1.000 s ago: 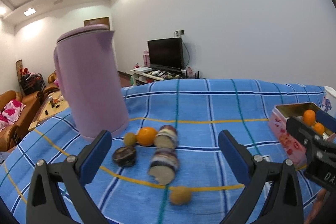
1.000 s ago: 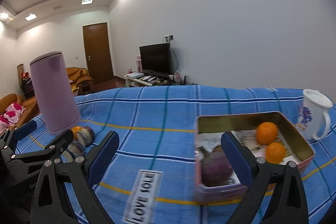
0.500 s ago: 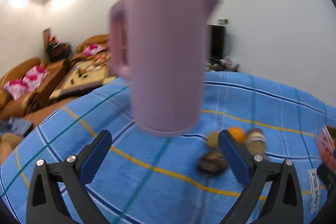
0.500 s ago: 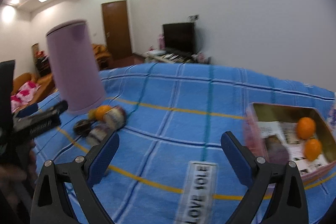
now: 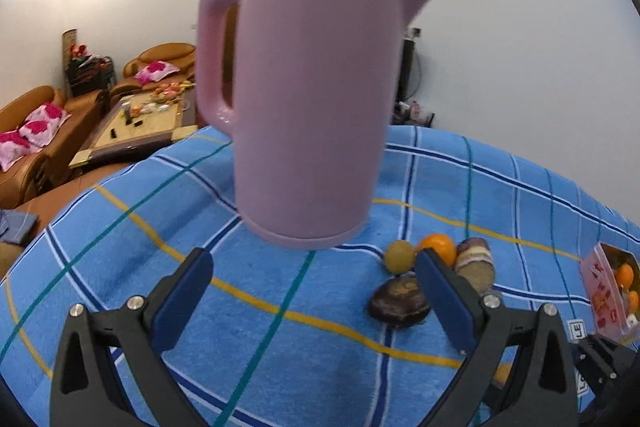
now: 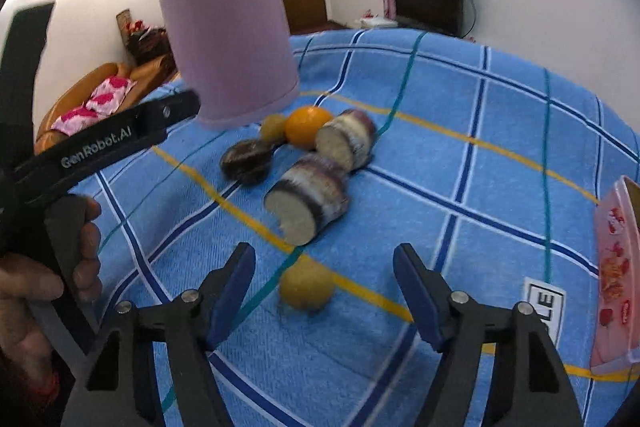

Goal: Organize fruits
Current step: 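Grasp the small yellow-green fruit with the right tool while the left tool grasps a purple yam slice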

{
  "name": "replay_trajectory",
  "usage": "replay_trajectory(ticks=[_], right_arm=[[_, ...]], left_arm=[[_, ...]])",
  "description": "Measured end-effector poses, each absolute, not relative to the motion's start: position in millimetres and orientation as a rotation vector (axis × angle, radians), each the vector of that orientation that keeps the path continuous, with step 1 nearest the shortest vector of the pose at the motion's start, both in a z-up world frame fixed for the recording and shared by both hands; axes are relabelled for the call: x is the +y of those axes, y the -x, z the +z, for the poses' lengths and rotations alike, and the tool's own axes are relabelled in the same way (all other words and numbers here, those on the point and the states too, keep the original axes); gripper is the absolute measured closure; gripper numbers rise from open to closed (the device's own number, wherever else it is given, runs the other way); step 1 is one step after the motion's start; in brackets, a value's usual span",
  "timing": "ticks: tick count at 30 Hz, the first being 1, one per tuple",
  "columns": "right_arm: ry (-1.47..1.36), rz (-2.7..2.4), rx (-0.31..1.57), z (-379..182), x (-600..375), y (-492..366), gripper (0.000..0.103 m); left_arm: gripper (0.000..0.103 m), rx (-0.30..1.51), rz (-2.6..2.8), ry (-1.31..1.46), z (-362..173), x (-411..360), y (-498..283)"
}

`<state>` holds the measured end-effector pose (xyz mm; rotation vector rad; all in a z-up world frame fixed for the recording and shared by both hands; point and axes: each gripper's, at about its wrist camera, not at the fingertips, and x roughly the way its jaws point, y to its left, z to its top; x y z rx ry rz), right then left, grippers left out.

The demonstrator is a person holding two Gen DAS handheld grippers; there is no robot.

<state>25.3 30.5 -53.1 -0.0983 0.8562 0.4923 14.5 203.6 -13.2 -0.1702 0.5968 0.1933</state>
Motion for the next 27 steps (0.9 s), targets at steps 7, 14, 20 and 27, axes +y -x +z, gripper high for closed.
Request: replay_trajectory(ticks=[7, 14, 20, 27], right_arm=[[0.141, 0.510, 0.891, -56, 33, -28, 0.062], [0.091, 0.499, 0.858, -50, 13, -19, 0.074], [0.075, 0.376, 0.707, -30, -19, -14, 0.074], [0.049, 0.297, 0.627, -13, -46, -12, 0.074]], left_arm=[[0.000, 0.586, 0.107, 0.175, -9, 193, -16], [0.002, 0.565, -0.014, 0.184, -8, 182, -13], [0.011, 0.598, -0.161, 0.067, -12, 140, -14], [0.033, 0.711, -0.192, -0.075, -24, 97, -37]])
